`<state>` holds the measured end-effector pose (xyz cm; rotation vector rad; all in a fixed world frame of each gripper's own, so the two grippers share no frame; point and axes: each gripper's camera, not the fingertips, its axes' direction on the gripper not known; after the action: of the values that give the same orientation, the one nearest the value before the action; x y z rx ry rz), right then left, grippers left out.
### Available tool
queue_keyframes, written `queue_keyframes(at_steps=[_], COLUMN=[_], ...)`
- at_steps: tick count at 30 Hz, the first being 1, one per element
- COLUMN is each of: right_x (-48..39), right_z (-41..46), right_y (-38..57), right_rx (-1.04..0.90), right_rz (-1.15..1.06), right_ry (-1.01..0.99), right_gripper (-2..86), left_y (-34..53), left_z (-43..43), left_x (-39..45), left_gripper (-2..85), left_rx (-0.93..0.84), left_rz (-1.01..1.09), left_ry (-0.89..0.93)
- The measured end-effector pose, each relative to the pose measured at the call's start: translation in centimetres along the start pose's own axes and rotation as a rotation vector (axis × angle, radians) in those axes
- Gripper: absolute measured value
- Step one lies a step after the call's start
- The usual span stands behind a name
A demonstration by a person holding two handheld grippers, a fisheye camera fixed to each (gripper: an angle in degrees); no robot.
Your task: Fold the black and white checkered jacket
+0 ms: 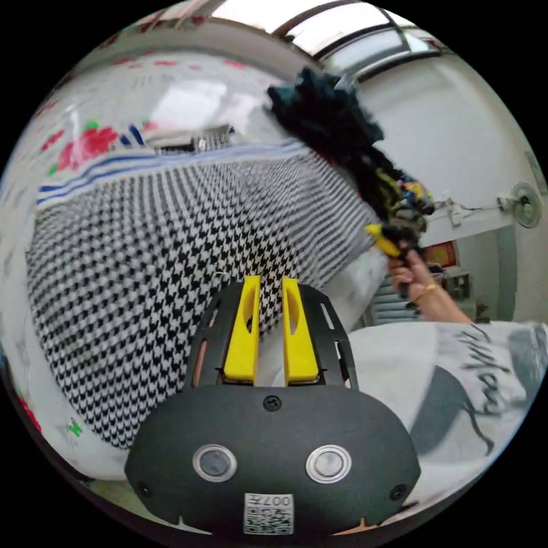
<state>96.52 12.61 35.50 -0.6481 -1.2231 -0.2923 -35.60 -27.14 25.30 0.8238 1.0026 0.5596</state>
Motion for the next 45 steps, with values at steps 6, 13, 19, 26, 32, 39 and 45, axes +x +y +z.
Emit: queue_keyframes(at_steps=[6, 13, 19, 26, 32, 39, 45], right_x=[-8.1, -28.4, -26.9, -16.0, -18.7, -9.0, -6.0], right_z=[4.2, 24.1, 47.2, 58.0, 48.7, 47.0, 54.1], right_y=[-1.0, 5.1, 18.4, 18.5, 6.0, -6.4, -10.0], right_rx=[-0.098, -0.506, -1.045, -1.315, -0.783, -0.522, -0.651], right_rz=[-0.234, -0.957, -1.301, -0.888, -0.83, -0.399, -0.326], right_ry=[0.014, 0.335, 0.476, 0.337, 0.205, 0.381, 0.298], right_gripper=[0.1, 0.2, 2.4, 7.0, 11.1, 14.6, 12.4], left_y=[0.2, 7.7, 18.2, 26.2, 24.5, 19.0, 14.8], left_z=[-0.8, -6.8, -10.5, -12.2, -11.3, -8.3, -8.7], left_x=[-2.6, -3.5, -8.2, -12.0, -12.8, -15.3, -16.3], left_gripper=[4.2, 4.4, 5.0, 8.4, 14.0, 13.4, 10.6], left_rx=[0.013, 0.198, 0.359, 0.54, 0.559, 0.467, 0.353], left_rz=[-0.032, -0.092, -0.347, -0.598, -0.593, -0.688, -0.69], left_ry=[0.061, 0.102, 0.103, 0.191, 0.321, 0.403, 0.316])
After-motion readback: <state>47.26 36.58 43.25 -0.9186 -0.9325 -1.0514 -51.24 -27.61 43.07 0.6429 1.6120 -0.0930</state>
